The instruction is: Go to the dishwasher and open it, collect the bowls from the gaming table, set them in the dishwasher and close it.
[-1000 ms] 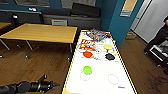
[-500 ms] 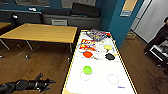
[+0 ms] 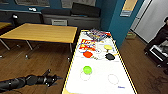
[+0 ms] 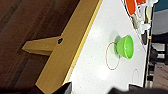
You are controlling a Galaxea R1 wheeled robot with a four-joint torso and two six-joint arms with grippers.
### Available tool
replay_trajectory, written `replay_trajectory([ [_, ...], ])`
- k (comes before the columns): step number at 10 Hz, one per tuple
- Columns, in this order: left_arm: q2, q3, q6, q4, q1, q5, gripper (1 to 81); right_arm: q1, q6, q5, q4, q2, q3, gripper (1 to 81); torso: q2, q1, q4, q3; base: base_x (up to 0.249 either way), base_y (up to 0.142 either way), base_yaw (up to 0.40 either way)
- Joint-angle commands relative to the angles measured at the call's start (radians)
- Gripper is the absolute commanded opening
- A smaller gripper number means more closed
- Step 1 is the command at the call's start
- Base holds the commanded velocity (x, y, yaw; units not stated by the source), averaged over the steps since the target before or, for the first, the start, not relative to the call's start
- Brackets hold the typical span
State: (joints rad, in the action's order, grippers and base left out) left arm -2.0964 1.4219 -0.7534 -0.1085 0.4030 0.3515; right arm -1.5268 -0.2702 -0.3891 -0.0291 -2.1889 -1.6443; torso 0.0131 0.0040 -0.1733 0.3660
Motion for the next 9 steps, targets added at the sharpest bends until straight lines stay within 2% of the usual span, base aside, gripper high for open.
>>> replay_trajectory([
  [1,-0.071,0.035,-0.038,0.010,-0.115,0.026,81.1,0.012,0.000,0.053,-0.002,0.055,0.018,1.0,0.000,0.000,0.000,0.000,0.000,0.000,0.000],
  [3,-0.099,0.092,-0.122,0.010,-0.117,-0.023,81.1,0.018,0.000,0.053,-0.002,0.053,0.020,1.0,0.000,0.000,0.000,0.000,0.000,0.000,0.000],
  [6,-0.174,0.201,-0.170,0.010,-0.164,-0.028,81.1,0.029,-0.001,0.073,0.000,0.055,0.026,1.0,0.000,0.000,0.000,0.000,0.000,0.000,0.000],
  [9,-0.252,0.301,-0.182,0.013,-0.213,-0.016,81.1,0.032,-0.001,0.076,0.002,0.052,0.026,1.0,0.000,0.000,0.000,0.000,0.000,0.000,0.000],
])
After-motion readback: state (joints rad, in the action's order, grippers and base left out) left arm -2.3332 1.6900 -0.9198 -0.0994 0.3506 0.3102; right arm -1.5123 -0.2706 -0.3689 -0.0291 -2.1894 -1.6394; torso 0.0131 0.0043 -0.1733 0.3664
